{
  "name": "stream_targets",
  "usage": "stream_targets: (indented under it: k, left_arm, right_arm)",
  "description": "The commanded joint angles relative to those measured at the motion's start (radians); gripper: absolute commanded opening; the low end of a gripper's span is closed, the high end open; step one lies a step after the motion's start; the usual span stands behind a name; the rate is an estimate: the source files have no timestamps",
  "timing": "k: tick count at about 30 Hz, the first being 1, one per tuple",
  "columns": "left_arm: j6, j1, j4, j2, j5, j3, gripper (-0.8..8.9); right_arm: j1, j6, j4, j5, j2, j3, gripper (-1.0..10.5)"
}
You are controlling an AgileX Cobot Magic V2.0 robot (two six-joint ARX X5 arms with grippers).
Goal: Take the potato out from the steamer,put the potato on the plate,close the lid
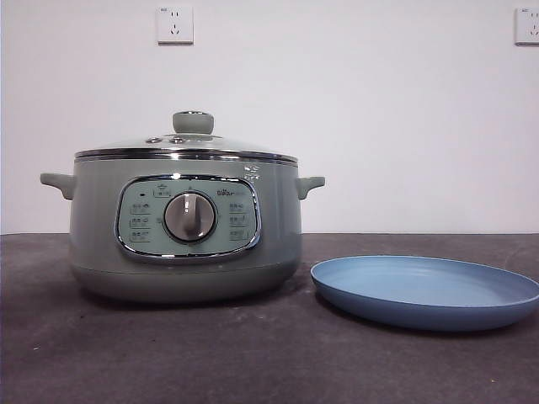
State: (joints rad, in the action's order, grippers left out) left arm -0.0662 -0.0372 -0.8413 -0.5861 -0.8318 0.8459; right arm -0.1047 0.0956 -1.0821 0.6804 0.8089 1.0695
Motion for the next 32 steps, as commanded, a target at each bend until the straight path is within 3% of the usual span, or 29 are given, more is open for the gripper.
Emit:
stream_targets:
  k: [1,15,21,32]
  left_arm:
    - [0.014,0.012,0.027,-0.032,0.013,0.009,6.01]
    - [0.009,0.195,0.183,-0.416,0.283,0.256,6.01]
    - [-0.044,0.290,0.216,-0.623,0.398,0.386,6.01]
    - [-0.060,0.378,0.336,-0.928,0.516,0.492,6.01]
  right_arm:
    - [-0.002,-0.001,0.004,0.002,0.001,0.002,6.0]
    - [-0.002,-0.001,0.005,0.002,0.003,0.002,6.0]
    - [-0.002,-0.001,0.004,0.002,0.003,0.002,6.0]
    - [-0.002,-0.001,0.003,0.001,0.003,0.002,6.0]
